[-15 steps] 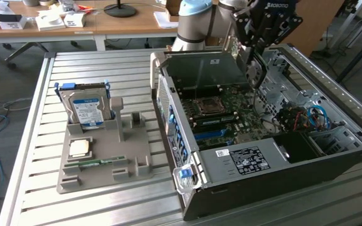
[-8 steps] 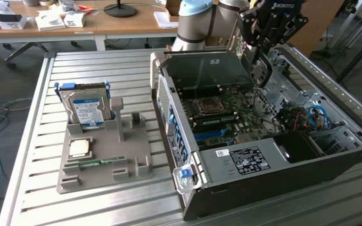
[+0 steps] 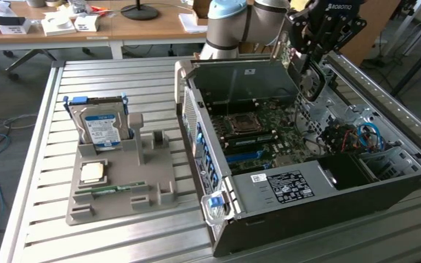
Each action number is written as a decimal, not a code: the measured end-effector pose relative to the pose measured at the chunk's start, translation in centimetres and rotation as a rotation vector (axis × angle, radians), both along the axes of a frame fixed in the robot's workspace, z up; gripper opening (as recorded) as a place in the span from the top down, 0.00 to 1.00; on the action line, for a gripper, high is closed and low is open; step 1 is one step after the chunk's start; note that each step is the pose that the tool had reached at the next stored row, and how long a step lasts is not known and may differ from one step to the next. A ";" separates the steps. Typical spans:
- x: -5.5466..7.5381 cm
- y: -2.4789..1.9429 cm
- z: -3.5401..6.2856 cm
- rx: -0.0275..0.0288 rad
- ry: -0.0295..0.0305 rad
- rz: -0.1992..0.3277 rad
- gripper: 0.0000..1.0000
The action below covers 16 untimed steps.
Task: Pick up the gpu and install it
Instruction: 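Pick up the gpu and move the gpu toward the slot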
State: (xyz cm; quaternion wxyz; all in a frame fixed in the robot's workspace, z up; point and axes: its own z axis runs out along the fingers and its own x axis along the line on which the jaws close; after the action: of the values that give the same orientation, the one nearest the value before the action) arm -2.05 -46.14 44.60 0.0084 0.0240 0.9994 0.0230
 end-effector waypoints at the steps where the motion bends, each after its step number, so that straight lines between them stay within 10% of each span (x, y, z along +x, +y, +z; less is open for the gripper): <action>1: 0.0 0.00 0.00 0.0000 0.0001 0.000 0.74; 16: 0.2 0.00 -1.90 0.0001 0.0001 0.000 0.74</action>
State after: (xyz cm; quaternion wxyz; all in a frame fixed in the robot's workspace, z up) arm -1.89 -46.14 42.70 0.0084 0.0240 0.9994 0.0230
